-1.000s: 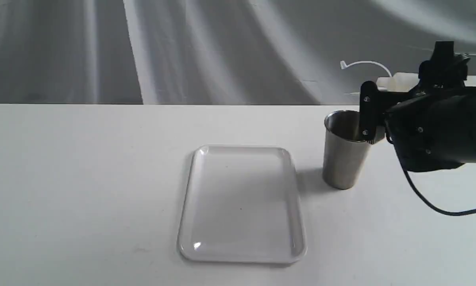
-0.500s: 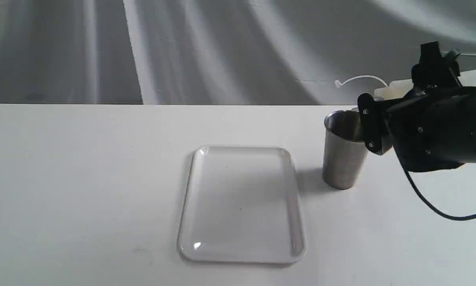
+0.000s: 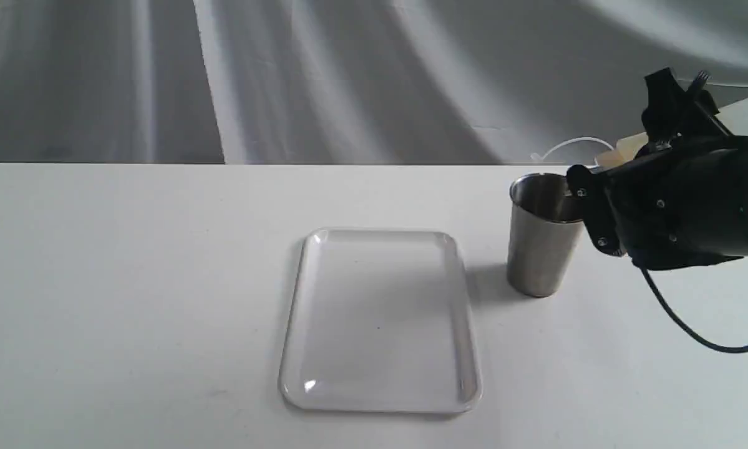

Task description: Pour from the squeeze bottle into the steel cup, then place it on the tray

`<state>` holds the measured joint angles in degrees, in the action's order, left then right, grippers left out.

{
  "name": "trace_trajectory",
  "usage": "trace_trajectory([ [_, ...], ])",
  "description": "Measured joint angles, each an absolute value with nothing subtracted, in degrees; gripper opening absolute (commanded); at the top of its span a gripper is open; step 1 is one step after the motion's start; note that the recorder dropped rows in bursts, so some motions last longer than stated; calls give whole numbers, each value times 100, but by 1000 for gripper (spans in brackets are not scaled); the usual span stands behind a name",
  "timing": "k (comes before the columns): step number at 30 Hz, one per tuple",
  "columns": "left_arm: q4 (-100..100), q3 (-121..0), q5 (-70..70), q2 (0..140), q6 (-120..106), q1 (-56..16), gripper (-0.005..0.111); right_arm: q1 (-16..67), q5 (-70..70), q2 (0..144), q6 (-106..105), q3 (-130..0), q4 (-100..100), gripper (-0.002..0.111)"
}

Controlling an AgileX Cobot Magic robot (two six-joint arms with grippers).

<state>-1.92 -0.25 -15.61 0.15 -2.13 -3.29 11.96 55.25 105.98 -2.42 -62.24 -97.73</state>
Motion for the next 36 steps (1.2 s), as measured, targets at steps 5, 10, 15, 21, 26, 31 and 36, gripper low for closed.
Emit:
trace_trajectory([
  [5,-192,-26,-1561,15,-213,-329,0,1196,5574,10598,-411,-6224,-9773,23],
  [10,-192,-26,-1561,15,-213,-329,0,1196,5611,10598,-488,-6224,-9773,23],
  [15,-192,-26,-1561,15,-213,-329,0,1196,5645,10598,-591,-6224,-9773,23],
  [21,-192,-26,-1561,15,-213,-329,0,1196,5659,10598,-603,-6224,-9773,23],
  [26,-192,-26,-1561,15,-213,-329,0,1196,5659,10598,-626,-6224,-9773,23],
  [31,-192,-26,-1561,15,-213,-329,0,1196,5659,10598,-652,-6224,-9773,23],
  [36,-192,-26,-1561,15,-213,-329,0,1196,5707,10598,-827,-6224,-9773,23],
])
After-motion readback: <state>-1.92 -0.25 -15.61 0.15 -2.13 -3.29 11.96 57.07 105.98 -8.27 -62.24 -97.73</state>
